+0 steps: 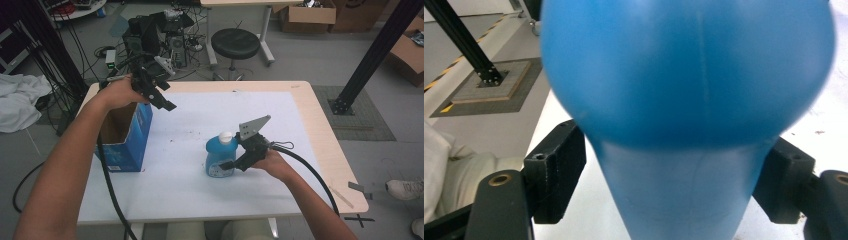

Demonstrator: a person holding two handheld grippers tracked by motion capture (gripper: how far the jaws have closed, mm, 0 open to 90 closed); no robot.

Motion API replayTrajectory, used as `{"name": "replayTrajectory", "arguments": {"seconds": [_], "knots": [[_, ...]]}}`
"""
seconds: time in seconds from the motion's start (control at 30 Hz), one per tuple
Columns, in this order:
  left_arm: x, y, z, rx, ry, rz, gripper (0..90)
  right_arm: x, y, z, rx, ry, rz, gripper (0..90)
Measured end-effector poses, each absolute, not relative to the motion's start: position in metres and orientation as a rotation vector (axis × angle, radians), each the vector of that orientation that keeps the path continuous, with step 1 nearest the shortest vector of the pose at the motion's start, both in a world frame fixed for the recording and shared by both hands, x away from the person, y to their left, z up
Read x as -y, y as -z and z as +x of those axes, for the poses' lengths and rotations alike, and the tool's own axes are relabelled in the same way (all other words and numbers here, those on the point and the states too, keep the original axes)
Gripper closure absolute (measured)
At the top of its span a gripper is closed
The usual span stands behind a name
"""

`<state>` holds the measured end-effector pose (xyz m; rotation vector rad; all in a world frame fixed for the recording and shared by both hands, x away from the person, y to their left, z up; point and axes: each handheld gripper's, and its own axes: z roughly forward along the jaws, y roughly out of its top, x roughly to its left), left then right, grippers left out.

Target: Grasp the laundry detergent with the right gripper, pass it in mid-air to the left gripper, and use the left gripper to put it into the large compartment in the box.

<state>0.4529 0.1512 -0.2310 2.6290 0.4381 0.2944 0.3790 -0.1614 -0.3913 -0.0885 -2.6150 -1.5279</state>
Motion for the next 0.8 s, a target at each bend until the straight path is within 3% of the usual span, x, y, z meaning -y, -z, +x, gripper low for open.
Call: {"name": "replayTrajectory", "arguments": {"seconds": [0.8], "knots": [[-0.1491, 0.2304, 0.4524, -0.434, -0.294, 2.635, 19.6, 0.1665, 0.3935, 0.3784, 2.613, 1.584, -0.086, 35.0]]}}
